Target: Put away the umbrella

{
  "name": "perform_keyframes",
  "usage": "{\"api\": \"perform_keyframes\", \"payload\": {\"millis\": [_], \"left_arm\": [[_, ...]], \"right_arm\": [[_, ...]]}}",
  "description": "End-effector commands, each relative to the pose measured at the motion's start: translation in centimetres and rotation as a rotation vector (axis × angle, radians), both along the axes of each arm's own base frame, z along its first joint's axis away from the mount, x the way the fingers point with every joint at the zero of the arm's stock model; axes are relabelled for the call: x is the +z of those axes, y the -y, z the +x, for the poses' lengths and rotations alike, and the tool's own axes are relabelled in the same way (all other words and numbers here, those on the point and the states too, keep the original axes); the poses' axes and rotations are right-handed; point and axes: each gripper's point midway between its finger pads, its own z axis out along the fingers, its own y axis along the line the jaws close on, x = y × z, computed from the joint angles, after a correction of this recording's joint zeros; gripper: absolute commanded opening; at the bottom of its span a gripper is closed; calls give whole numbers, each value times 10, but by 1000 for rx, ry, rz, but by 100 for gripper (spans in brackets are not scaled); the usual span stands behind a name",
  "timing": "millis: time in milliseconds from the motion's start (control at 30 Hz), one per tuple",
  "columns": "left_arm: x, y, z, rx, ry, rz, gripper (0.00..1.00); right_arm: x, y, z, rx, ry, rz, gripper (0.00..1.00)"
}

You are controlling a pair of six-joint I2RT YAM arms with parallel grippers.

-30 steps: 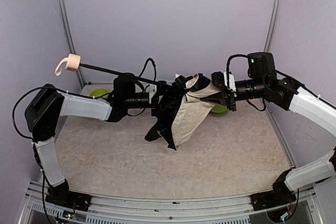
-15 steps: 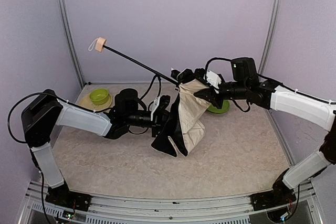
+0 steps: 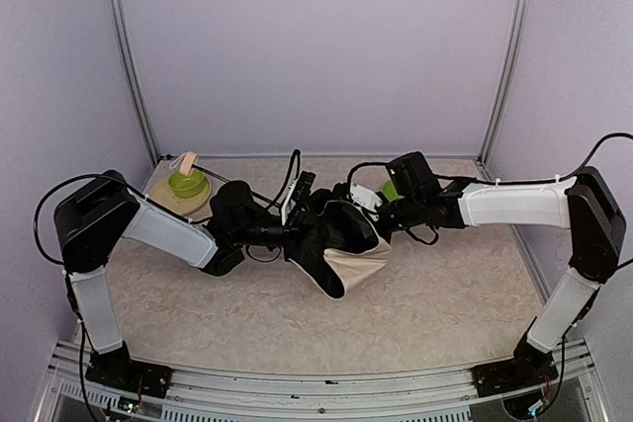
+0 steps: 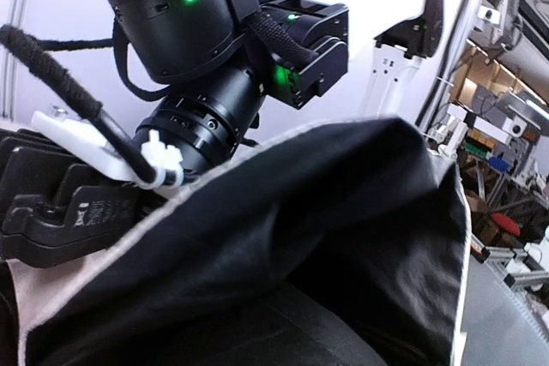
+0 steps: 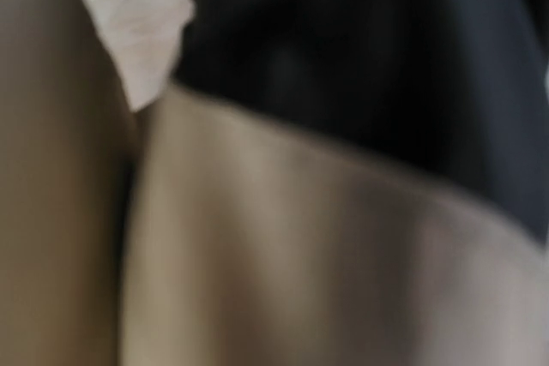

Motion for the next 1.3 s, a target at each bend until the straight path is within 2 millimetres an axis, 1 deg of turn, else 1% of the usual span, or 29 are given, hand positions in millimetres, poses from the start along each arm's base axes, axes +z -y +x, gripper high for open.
{"api": "perform_keyframes", "payload": {"millis": [0, 67, 100, 167, 267, 333, 433, 467, 533, 567, 600, 633, 767, 800, 833, 867, 967, 1033, 1100, 1133, 1200, 1267], "left_arm": [[28, -5, 15, 113, 25, -82, 0], [25, -5, 26, 179, 29, -48, 0], [26, -7, 32, 220, 38, -39, 0], [22, -9, 42, 284, 45, -8, 0], [11, -15, 56, 369, 26, 35, 0], [-10, -17, 73, 443, -4, 104, 0], [-51, -21, 90, 520, -17, 247, 0], [-62, -23, 94, 537, -24, 282, 0], [-82, -31, 101, 558, -59, 344, 0], [-87, -32, 102, 558, -62, 358, 0], [-94, -34, 102, 561, -58, 387, 0], [-104, -37, 102, 568, -48, 428, 0], [-127, -43, 100, 558, -28, 534, 0], [-131, -42, 98, 546, -33, 546, 0], [-134, -41, 98, 535, -39, 555, 0], [-137, -40, 98, 529, -47, 564, 0], [-145, -36, 99, 507, -61, 591, 0], [-150, -34, 100, 496, -69, 616, 0], [-155, -33, 102, 489, -79, 631, 0], [-154, -31, 103, 481, -84, 628, 0], [-150, -29, 102, 455, -93, 606, 0], [-139, -26, 99, 435, -82, 566, 0]], "right_arm": [[-35, -14, -42, 152, -167, -7, 4], [-49, -19, -57, 209, -236, -23, 5], [-52, -21, -62, 230, -267, -27, 5], [-60, -26, -75, 275, -325, -33, 5], [-74, -33, -90, 325, -387, -43, 11], [-83, -37, -95, 344, -430, -51, 16], [-91, -39, -96, 342, -465, -56, 22], [-93, -38, -97, 344, -474, -54, 26], [-93, -39, -99, 350, -494, -39, 40], [-94, -38, -97, 346, -504, -36, 47], [-94, -36, -94, 331, -517, -31, 52], [-93, -34, -89, 313, -530, -21, 56], [-87, -22, -61, 198, -530, 13, 67], [-84, -20, -54, 177, -510, 23, 81], [-81, -18, -48, 150, -499, 30, 98], [-81, -15, -42, 123, -492, 31, 100], [-79, -3, -22, 28, -472, 27, 100], [-74, 9, -8, -41, -442, 27, 100], [-64, 18, 1, -85, -402, 40, 100], [-57, 19, 2, -88, -383, 48, 100], [-42, 17, -6, -49, -376, 89, 100], [-29, 15, -14, -9, -372, 118, 100]]}}
